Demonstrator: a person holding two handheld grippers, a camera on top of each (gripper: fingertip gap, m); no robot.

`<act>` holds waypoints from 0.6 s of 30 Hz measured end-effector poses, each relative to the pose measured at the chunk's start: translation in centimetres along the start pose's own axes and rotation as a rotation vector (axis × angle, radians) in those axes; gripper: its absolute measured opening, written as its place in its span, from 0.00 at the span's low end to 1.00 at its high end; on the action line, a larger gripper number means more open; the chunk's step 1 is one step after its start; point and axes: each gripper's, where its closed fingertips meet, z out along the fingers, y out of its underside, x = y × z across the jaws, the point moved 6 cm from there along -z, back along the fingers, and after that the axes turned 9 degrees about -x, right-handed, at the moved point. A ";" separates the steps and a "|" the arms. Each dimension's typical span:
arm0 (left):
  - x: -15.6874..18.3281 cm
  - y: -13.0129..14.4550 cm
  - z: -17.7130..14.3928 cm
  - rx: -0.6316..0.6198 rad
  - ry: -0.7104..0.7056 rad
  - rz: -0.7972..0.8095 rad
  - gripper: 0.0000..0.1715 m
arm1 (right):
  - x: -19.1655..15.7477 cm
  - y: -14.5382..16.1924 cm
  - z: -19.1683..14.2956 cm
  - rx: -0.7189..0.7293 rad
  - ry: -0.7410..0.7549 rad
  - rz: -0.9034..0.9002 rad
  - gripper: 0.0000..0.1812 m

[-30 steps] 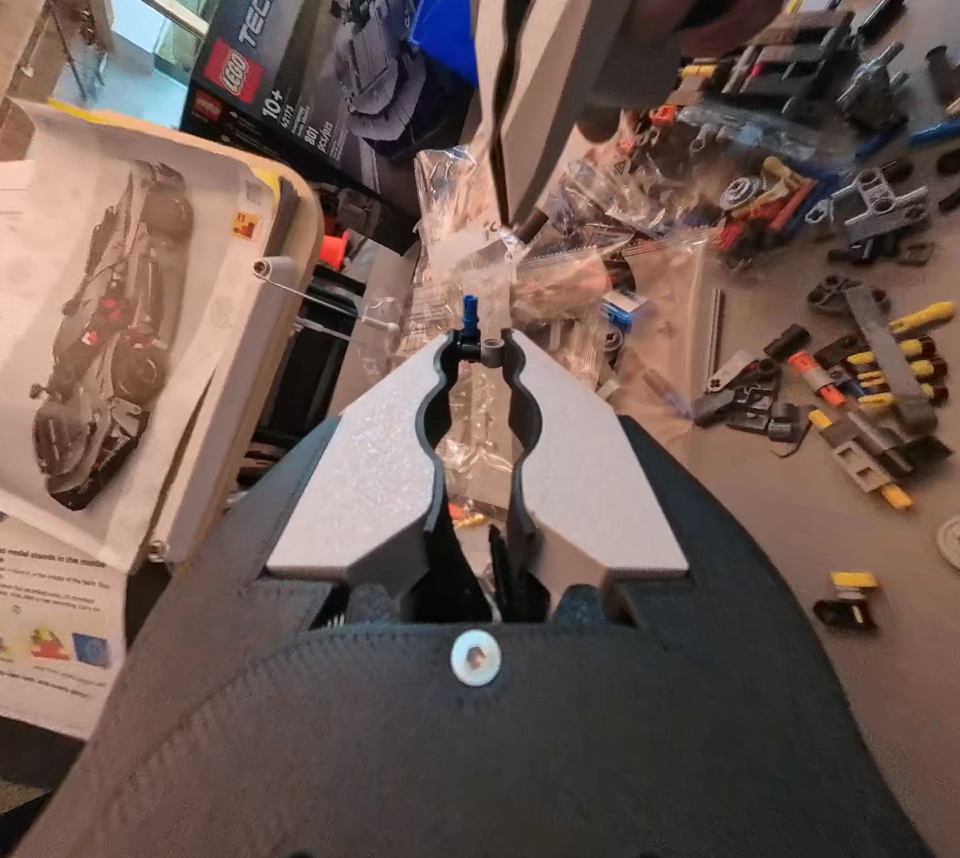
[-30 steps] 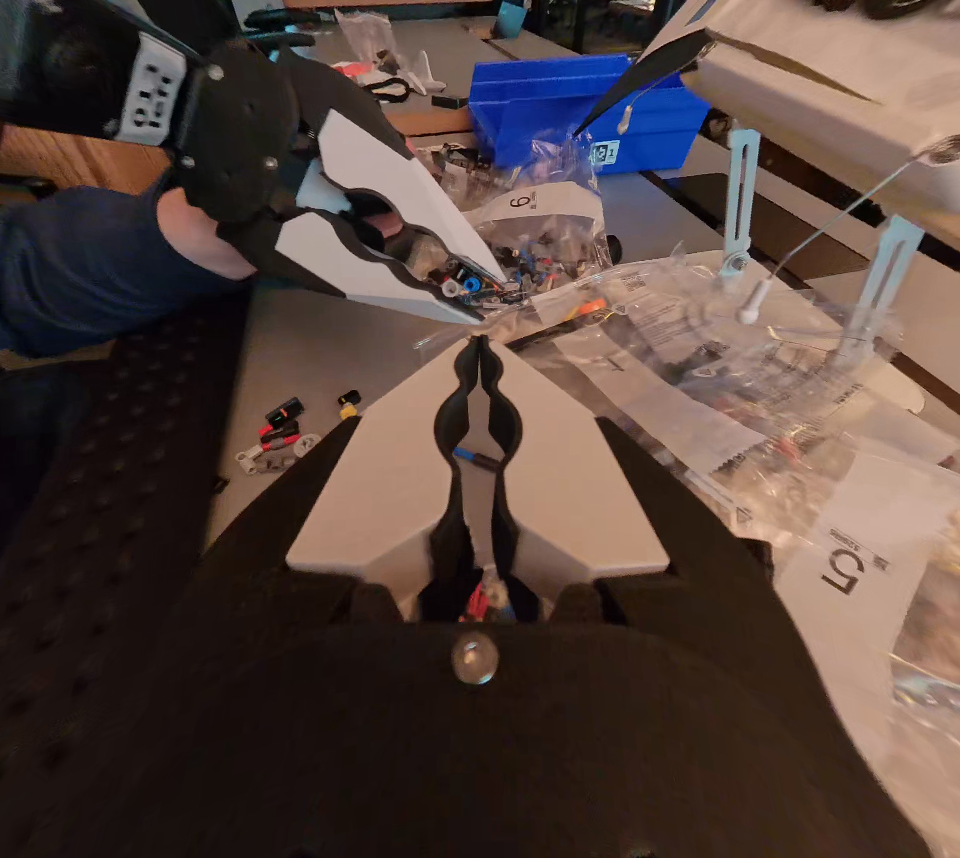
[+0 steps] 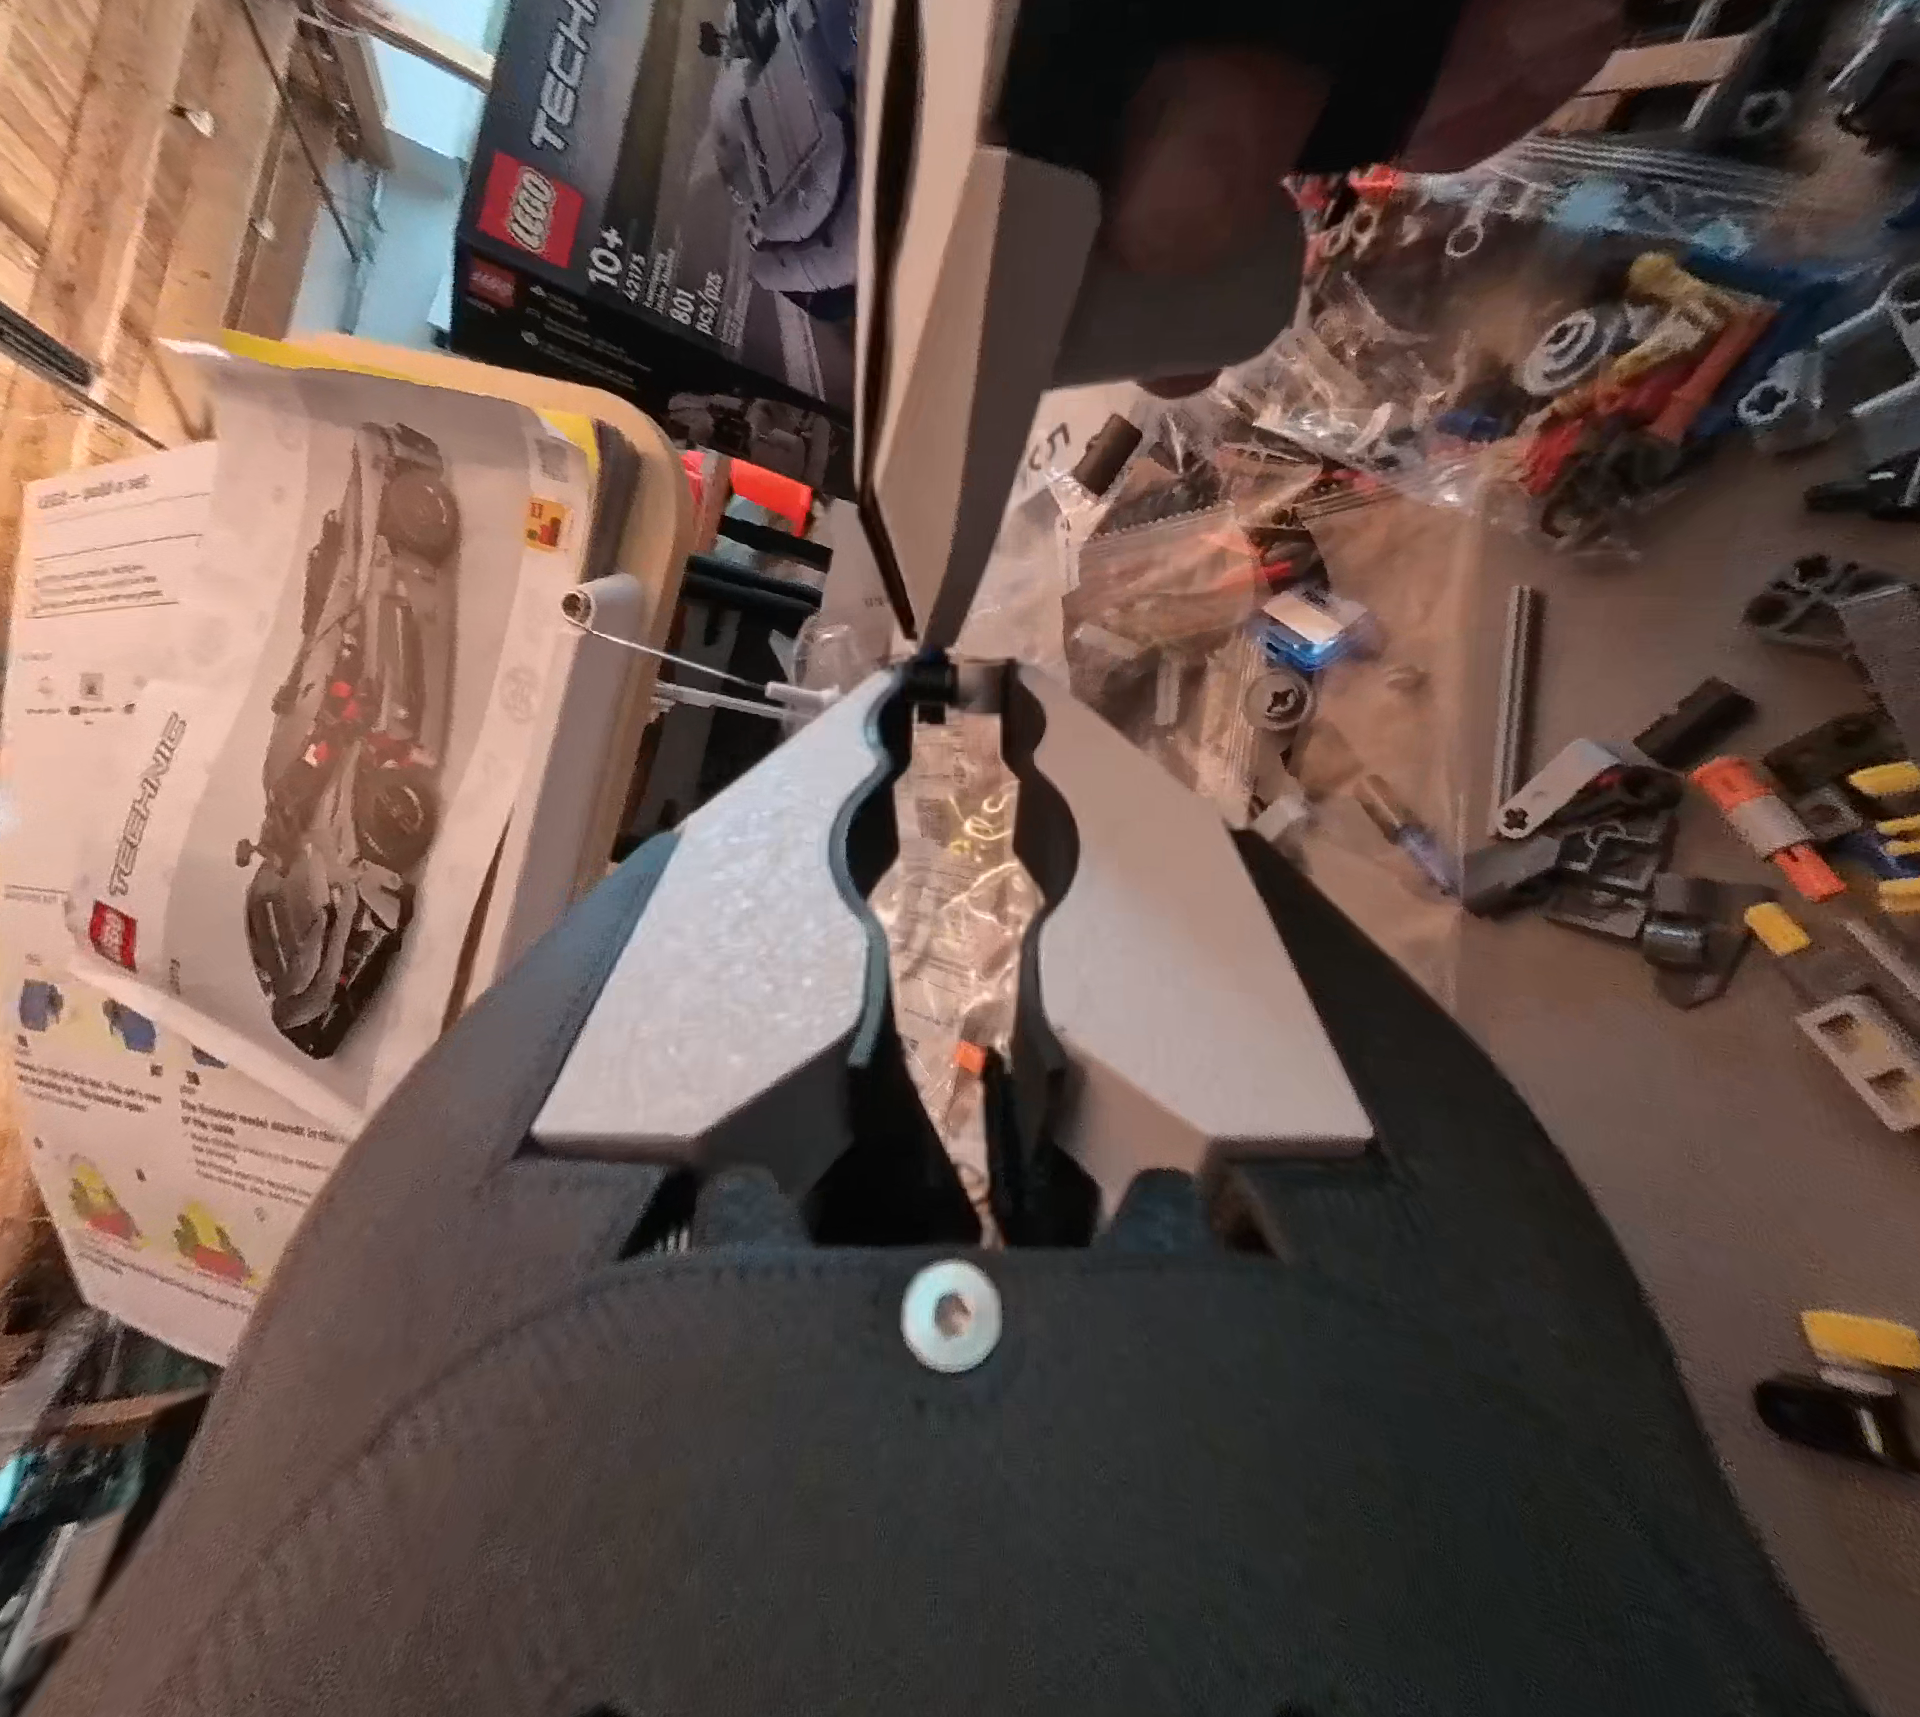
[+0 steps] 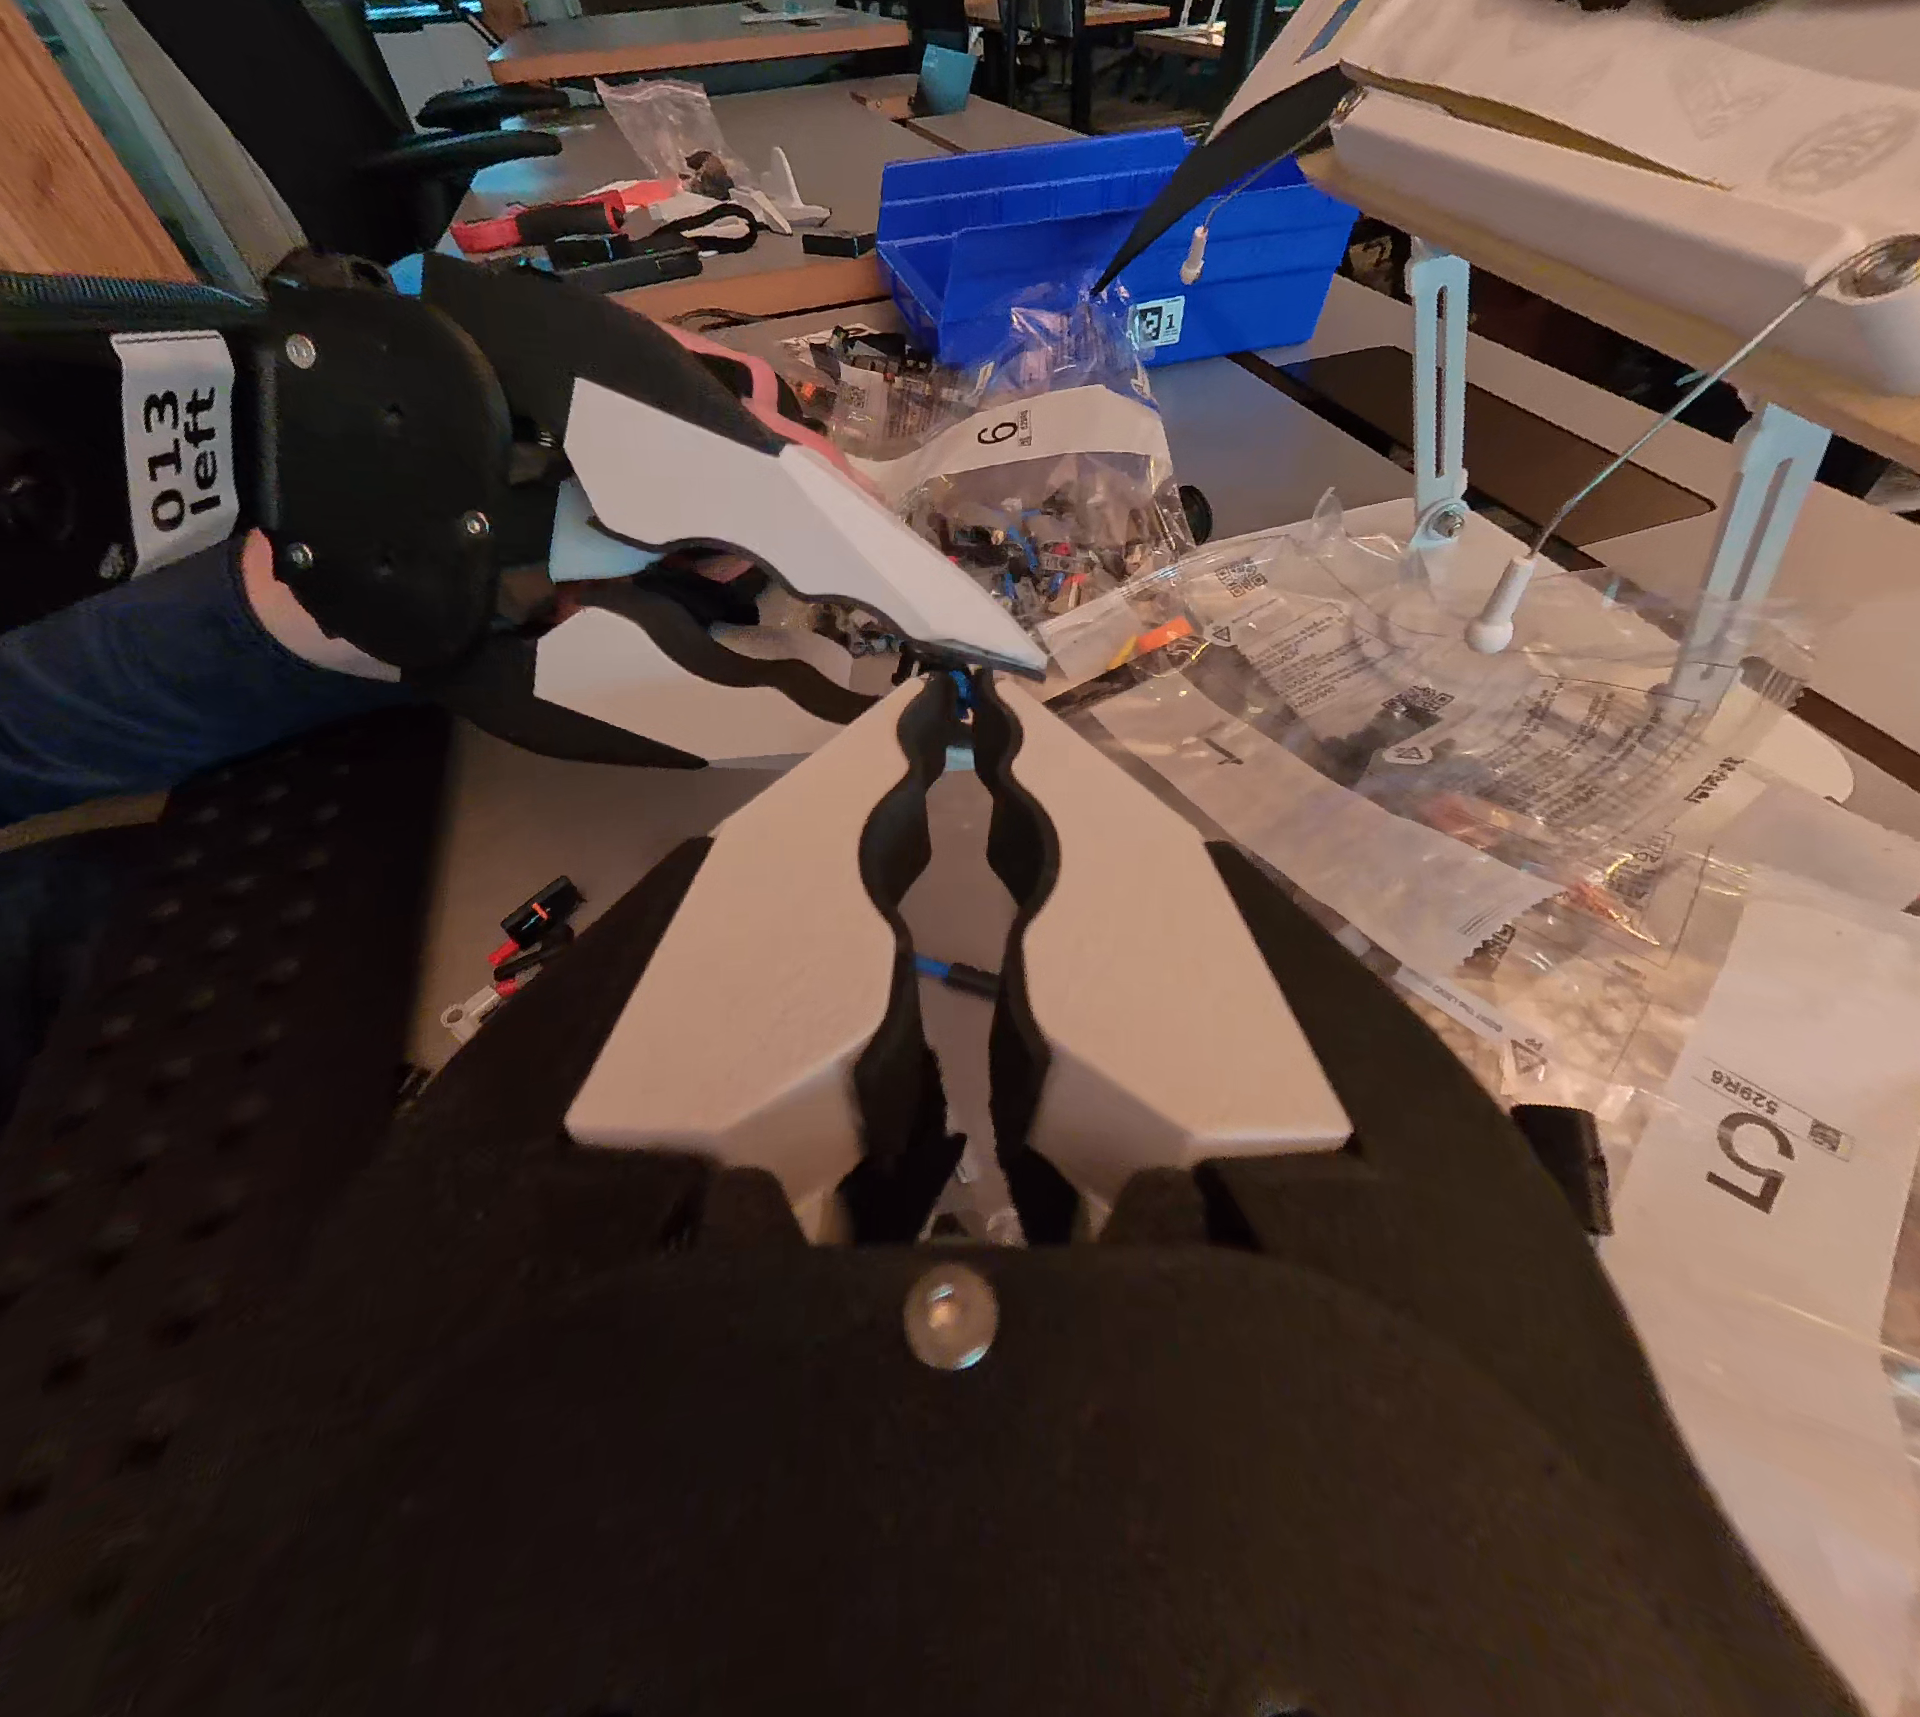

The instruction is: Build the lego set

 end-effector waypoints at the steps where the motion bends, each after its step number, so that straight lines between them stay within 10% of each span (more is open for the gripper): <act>1: 0.0 -0.1 -0.1 0.002 -0.010 0.011 0.08 | -0.1 -0.1 -0.1 0.003 0.001 -0.006 0.01; 18: -0.4 1.9 -1.1 -0.048 0.045 -0.005 0.08 | 1.0 -0.4 -3.6 0.060 0.009 -0.021 0.01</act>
